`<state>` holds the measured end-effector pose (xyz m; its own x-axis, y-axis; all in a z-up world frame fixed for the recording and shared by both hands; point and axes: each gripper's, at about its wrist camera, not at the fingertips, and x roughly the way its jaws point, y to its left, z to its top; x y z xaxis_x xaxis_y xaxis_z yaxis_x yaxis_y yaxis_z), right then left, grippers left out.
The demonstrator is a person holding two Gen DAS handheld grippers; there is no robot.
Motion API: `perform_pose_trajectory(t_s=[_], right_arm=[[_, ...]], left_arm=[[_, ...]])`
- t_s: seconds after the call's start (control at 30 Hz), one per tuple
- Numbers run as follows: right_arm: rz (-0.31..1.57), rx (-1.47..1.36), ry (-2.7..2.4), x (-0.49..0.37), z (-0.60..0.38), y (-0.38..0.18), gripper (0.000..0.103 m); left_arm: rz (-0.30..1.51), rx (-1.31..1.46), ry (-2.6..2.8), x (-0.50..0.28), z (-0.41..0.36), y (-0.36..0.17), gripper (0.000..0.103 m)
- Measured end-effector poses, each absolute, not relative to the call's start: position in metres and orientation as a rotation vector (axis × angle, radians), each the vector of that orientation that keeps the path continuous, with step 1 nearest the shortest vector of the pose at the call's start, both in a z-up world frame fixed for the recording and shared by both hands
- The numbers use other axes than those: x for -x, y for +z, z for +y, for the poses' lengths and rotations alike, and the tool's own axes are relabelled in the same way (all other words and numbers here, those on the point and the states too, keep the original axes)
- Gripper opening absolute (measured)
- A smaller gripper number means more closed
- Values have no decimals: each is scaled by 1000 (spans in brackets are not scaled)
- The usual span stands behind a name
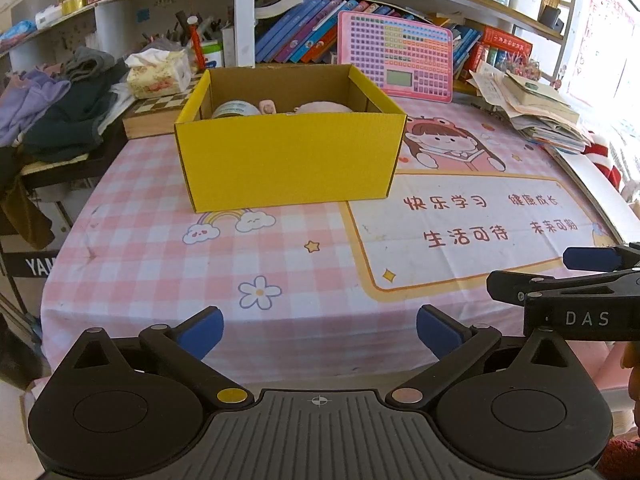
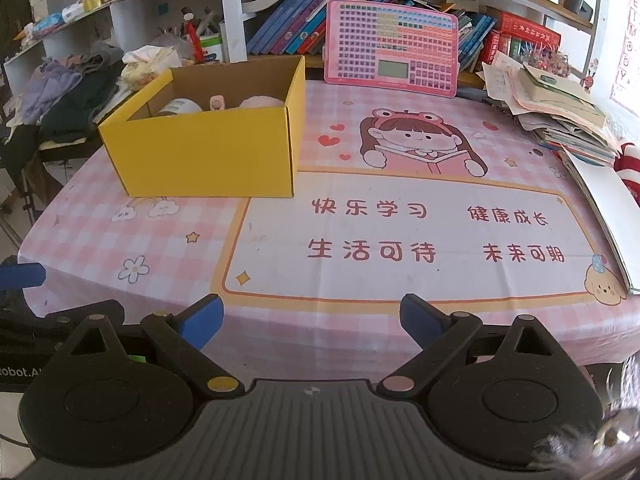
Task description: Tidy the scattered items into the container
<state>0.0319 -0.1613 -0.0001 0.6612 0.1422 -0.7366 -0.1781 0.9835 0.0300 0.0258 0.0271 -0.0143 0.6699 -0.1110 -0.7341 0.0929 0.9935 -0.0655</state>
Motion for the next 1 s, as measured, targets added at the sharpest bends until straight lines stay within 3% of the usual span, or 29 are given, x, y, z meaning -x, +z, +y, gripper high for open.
perform_pose_trajectory(t_s=[1.0], right_arm=[[827,73,202,-32,-153,-1,96]], left_arm=[[830,50,-121,-25,34,-14,103]])
